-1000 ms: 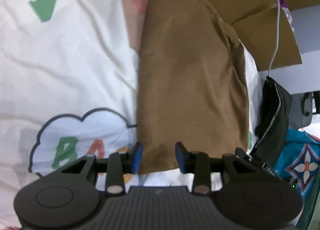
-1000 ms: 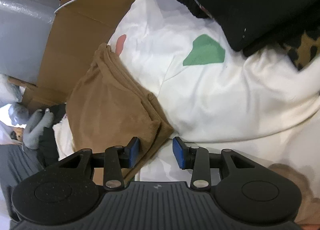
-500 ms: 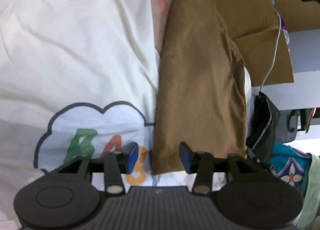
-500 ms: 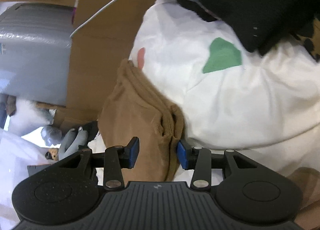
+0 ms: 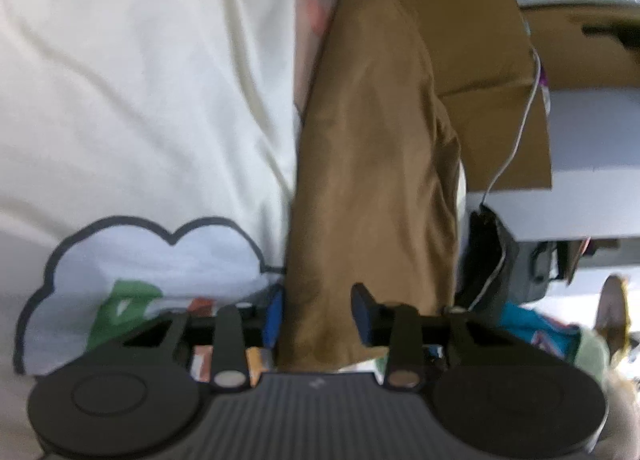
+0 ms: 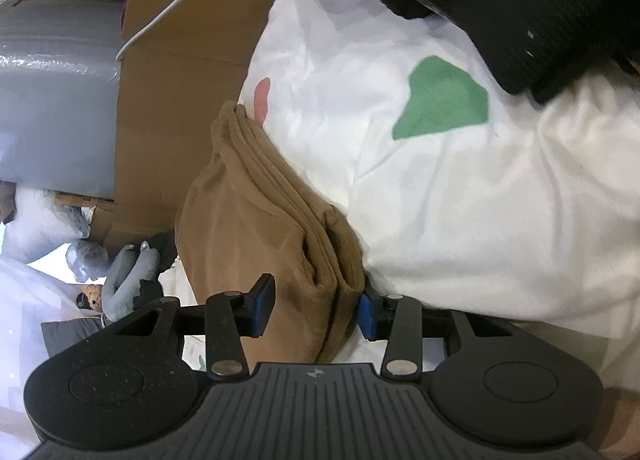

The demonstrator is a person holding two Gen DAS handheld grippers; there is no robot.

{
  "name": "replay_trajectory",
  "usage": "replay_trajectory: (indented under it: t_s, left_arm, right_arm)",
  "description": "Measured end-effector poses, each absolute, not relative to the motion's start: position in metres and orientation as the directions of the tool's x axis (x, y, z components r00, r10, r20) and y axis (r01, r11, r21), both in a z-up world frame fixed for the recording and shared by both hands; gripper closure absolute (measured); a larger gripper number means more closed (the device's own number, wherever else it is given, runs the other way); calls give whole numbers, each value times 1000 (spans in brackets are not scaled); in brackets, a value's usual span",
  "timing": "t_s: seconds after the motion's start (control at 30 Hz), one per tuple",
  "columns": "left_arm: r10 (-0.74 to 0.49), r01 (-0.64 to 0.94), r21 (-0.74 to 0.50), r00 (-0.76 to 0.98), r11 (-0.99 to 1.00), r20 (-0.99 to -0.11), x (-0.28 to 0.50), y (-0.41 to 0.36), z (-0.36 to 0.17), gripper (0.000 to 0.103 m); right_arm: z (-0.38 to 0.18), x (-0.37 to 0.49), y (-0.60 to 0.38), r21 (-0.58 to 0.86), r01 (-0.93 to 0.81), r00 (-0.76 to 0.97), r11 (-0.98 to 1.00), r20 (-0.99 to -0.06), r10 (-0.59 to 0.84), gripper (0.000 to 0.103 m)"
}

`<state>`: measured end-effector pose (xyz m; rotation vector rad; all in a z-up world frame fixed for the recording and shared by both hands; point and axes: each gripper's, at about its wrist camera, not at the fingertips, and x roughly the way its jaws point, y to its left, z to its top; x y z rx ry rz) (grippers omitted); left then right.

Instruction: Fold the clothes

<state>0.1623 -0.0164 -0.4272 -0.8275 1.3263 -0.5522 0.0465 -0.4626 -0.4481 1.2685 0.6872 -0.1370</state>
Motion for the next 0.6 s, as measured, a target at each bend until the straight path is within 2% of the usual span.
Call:
replay_trajectory:
  t_s: [0.3, 0.5, 0.53, 0.6]
  left_arm:
    - [-802, -57, -811, 120, 583, -585, 153, -29, -433, 65]
    - [-815, -77, -824, 119, 561, -566, 157, -28, -434, 66]
    - [-816, -76, -825, 118, 561, -566, 157, -31, -435, 67]
    - [-811, -77, -819, 114, 569, -574, 154, -31, -435, 81]
  right_arm:
    - [-442, 57, -467, 821, 440, 790, 364, -547, 277, 56]
    - [-444, 76, -478, 829, 404, 764, 386, -538, 356, 56]
    - [-445, 78, -480, 831, 398, 758, 389, -537, 370, 57]
    - [-444, 82, -482, 829, 390, 745, 400, -540, 393, 58]
